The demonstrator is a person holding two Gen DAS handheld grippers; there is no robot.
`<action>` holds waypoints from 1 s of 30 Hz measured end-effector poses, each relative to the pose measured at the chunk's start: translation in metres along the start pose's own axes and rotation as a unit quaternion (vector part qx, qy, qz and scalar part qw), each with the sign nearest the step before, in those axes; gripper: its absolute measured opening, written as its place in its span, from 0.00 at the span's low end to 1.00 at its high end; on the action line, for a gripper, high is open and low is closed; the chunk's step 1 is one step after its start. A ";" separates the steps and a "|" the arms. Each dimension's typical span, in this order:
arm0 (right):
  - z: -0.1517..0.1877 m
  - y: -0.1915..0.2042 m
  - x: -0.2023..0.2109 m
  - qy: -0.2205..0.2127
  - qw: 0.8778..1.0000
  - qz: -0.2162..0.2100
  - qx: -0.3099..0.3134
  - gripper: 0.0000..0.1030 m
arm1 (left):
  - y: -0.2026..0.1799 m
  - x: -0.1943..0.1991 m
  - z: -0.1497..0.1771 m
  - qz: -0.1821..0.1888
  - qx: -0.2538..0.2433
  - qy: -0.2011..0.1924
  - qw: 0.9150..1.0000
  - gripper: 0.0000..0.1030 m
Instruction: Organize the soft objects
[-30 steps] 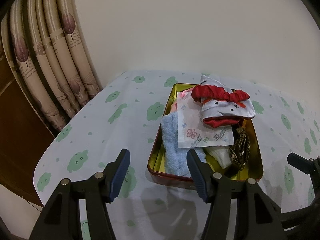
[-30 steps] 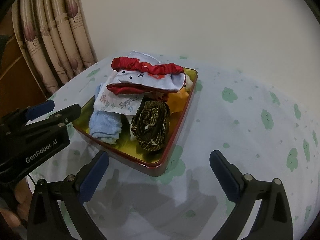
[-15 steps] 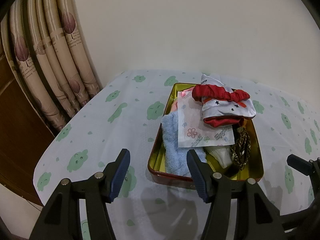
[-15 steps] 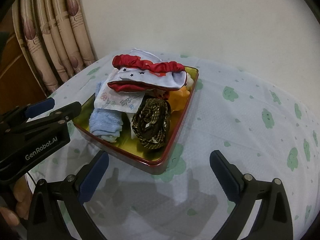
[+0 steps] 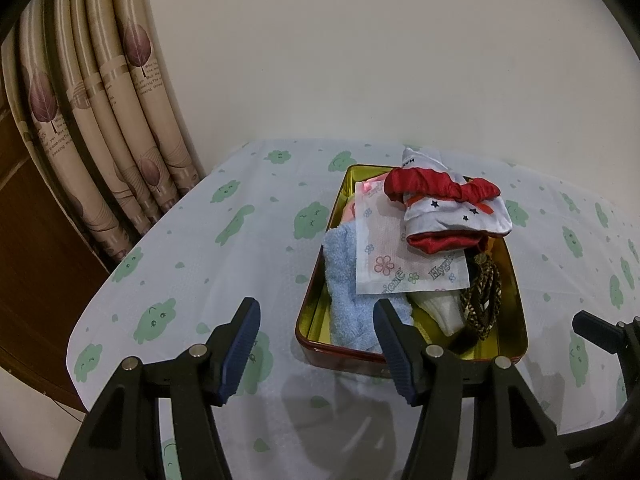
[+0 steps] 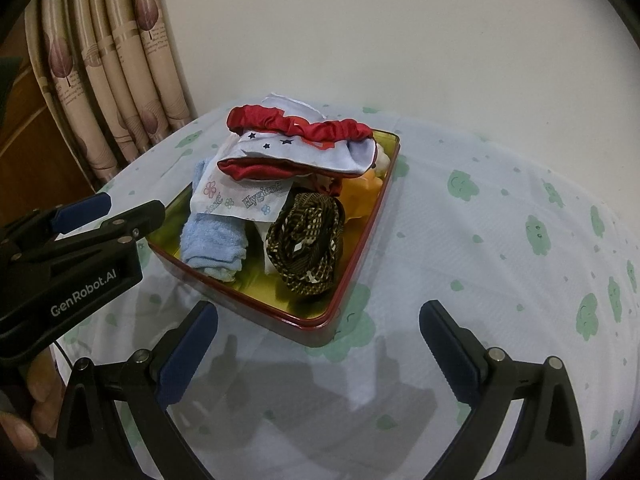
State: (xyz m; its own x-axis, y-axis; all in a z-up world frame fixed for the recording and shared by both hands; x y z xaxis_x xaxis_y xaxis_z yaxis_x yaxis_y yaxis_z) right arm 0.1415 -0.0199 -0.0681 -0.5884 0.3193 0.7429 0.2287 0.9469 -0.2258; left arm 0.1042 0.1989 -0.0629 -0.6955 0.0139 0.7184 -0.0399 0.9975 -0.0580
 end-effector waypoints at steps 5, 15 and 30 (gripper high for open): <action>0.000 0.000 0.000 0.001 1.000 0.001 0.001 0.97 | 0.000 0.000 0.000 0.000 0.000 0.000 1.000 0.59; 0.002 0.002 -0.003 0.004 1.000 0.002 0.006 0.97 | 0.000 0.000 0.000 0.001 0.000 0.002 1.000 0.59; 0.004 0.013 -0.004 0.010 1.000 0.000 0.012 0.97 | 0.001 -0.002 0.001 0.002 0.000 0.000 1.000 0.59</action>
State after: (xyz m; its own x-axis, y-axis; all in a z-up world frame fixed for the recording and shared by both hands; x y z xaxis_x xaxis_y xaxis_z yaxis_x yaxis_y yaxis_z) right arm 0.1438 -0.0093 -0.0765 -0.5729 0.3187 0.7552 0.2097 0.9476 -0.2409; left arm 0.1047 0.1996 -0.0655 -0.6955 0.0185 0.7183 -0.0364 0.9975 -0.0609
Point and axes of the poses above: each gripper's, at about its wrist camera, not at the fingertips, and x roughly against the way its jaws point, y to its left, z to its underside, the point moved 6 cm from there along -x, roughly the way its jaws point, and after that the axes turned 13 degrees about z, right-handed, at the moved point
